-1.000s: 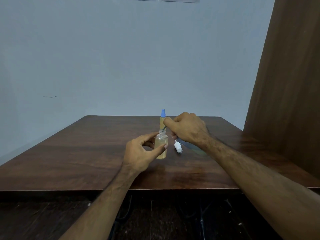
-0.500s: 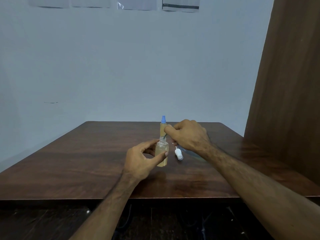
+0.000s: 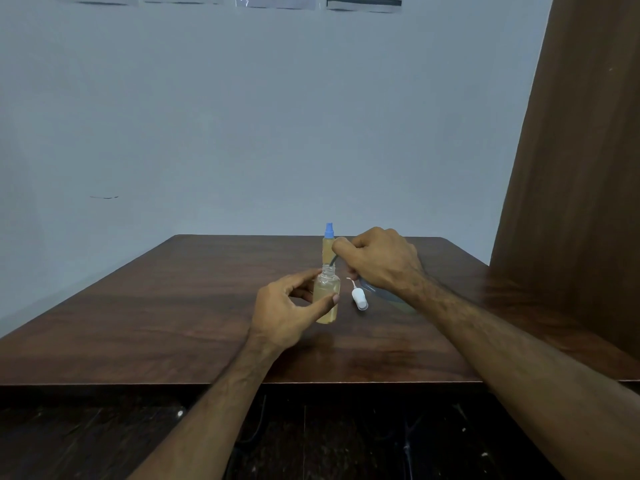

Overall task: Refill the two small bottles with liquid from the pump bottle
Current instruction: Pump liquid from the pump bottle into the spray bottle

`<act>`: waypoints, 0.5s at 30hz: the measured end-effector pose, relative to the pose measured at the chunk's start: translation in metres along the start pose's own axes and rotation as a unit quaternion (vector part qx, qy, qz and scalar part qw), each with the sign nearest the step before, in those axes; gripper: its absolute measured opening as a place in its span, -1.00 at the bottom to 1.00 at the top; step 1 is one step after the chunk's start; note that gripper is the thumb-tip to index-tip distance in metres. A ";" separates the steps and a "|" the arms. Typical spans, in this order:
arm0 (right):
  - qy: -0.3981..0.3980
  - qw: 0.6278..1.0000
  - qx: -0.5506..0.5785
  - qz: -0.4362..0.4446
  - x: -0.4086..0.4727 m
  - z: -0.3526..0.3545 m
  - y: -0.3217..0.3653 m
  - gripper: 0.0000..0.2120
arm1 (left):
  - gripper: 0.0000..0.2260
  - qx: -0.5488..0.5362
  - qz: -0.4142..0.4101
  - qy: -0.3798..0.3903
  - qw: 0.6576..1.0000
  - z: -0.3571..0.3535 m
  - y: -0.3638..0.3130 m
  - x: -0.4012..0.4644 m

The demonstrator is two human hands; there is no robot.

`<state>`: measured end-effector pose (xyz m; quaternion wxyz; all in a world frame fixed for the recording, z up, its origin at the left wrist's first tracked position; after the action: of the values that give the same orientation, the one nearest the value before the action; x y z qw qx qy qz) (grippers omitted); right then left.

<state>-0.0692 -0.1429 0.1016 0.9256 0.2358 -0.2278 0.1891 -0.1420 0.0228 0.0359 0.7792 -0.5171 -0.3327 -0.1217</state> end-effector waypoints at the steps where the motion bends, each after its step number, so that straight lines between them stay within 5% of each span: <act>1: -0.001 1.000 -0.001 0.000 0.000 0.000 0.000 -0.55 | -0.52 0.002 0.001 0.000 1.000 0.000 0.001 0.000; 10: -0.005 1.000 -0.025 0.007 0.001 0.001 0.000 -0.59 | -0.53 -0.004 0.012 0.007 1.000 -0.002 0.001 -0.001; 15: -0.003 1.000 -0.018 0.007 0.004 0.001 -0.003 -0.43 | -0.51 -0.005 0.015 0.007 1.000 -0.002 0.001 0.000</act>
<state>-0.0653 -0.1448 0.1034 0.9276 0.2184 -0.2357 0.1905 -0.1411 0.0217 0.0346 0.7806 -0.5253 -0.3184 -0.1153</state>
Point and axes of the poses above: each hand's wrist, its own x-axis towards the middle knuckle, its own z-axis out of the back of the hand, y = z × x, the point moved 10 cm from there along x, towards the middle knuckle, and after that the axes turned 5 degrees about -x, right-handed, at the moved point
